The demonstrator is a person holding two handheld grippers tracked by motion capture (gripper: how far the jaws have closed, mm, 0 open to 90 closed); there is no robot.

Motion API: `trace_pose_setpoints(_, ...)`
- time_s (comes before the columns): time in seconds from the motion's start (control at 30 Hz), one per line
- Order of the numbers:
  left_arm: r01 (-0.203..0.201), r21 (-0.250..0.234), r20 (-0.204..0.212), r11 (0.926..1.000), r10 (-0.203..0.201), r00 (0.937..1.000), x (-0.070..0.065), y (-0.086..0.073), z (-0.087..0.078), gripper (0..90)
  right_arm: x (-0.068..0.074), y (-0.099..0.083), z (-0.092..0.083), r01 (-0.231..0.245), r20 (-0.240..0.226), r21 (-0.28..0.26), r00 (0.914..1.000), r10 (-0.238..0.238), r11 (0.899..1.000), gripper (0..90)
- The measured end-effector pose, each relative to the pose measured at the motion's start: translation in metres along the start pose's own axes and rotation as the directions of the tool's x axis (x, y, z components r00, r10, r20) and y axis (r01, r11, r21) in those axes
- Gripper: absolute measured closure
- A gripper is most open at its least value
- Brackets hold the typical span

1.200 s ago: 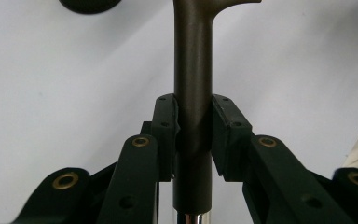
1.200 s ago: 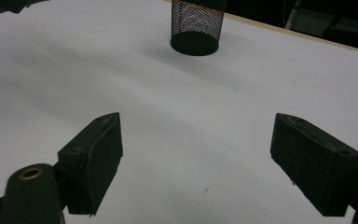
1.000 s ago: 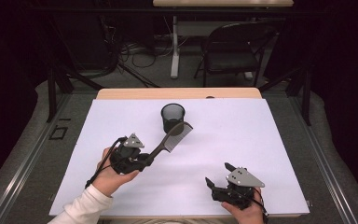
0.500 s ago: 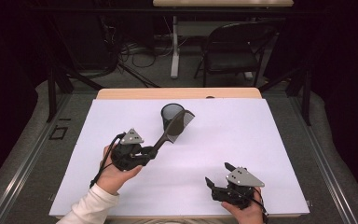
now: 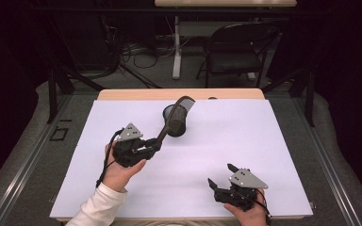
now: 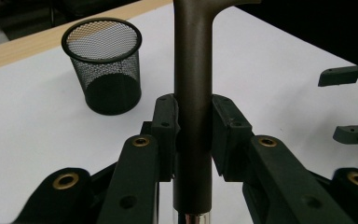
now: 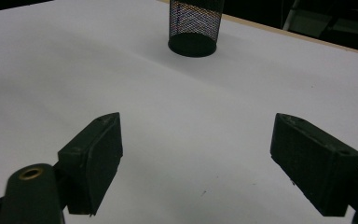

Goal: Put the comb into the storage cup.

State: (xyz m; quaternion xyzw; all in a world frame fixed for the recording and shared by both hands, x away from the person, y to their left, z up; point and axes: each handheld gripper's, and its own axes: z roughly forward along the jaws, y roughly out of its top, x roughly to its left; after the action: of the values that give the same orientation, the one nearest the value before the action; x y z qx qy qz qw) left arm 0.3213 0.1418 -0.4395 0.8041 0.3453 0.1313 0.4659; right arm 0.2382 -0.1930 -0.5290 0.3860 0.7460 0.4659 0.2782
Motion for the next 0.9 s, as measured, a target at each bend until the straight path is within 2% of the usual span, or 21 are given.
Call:
trace_pose_setpoints(0.33, -0.015, -0.074, -0.007, 0.9971, 0.014, 0.9999, -0.003, -0.006, -0.002, 73.0, -0.001, 0.000, 0.000, 0.005, 0.005, -0.007, 1.0000, -0.005, 1.000, 16.7)
trace_pose_setpoints(0.57, -0.014, -0.089, 0.004, 0.9959, 0.014, 0.9999, -0.004, -0.011, -0.001, 72.9, -0.002, 0.001, -0.001, 0.005, 0.006, -0.013, 1.0000, -0.005, 1.000, 16.6)
trace_pose_setpoints(0.67, -0.013, -0.103, 0.001, 0.9946, 0.014, 0.9999, -0.005, -0.014, 0.000, 72.9, -0.002, 0.002, -0.003, 0.014, 0.005, -0.033, 0.9999, -0.014, 0.999, 16.6)
trace_pose_setpoints(0.9, -0.023, -0.131, -0.006, 0.9911, 0.023, 0.9997, -0.007, -0.019, 0.000, 72.9, -0.003, 0.004, -0.004, 0.010, -0.003, -0.031, 0.9999, -0.010, 0.999, 16.6)
